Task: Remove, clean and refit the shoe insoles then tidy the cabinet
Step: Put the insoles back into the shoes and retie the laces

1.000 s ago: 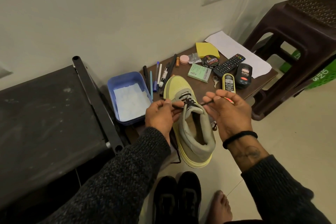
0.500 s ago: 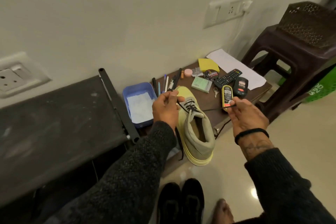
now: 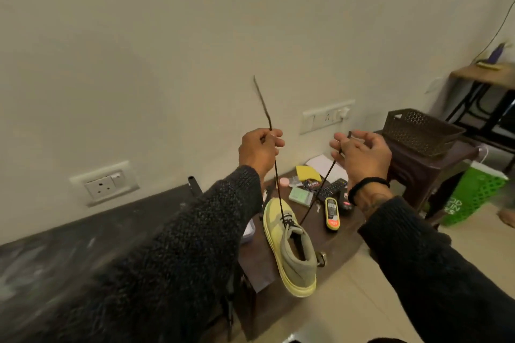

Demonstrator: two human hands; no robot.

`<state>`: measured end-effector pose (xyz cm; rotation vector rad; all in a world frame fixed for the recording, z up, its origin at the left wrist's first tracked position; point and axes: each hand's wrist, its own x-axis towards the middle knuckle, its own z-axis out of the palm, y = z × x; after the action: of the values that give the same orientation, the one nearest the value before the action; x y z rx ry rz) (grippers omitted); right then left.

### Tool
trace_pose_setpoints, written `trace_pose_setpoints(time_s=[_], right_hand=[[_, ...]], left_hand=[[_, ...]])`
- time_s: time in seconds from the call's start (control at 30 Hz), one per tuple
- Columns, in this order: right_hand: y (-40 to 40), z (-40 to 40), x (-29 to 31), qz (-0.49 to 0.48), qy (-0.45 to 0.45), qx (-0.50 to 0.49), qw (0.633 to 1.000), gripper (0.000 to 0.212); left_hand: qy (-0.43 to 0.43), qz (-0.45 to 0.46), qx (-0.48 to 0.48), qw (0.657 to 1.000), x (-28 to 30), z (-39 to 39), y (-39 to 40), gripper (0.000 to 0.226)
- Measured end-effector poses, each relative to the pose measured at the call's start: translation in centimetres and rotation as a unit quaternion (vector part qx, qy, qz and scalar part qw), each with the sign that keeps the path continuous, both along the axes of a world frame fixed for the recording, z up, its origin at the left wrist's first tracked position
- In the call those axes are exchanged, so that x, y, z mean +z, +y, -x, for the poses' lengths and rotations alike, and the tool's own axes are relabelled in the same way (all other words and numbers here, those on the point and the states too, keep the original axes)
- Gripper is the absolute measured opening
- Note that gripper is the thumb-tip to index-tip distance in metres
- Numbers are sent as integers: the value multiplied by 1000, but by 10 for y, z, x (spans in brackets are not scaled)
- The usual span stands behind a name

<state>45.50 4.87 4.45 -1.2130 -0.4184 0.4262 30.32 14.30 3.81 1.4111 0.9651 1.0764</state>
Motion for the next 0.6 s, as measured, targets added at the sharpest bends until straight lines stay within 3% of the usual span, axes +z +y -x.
trace_pose_setpoints(time_s=[0.13,0.3,0.6], right_hand=[[0,11,42,2,-71,55,996,29],[-6,30,77,24,-142,74,987,17],[-13,38,115,89,-256,72,960,4]], left_hand=[[22,-79,-3,997,48,6,-11,20],[57,-149,4,987,85,13,-24,23],[122,-207,3,971,126,19,-41,24]])
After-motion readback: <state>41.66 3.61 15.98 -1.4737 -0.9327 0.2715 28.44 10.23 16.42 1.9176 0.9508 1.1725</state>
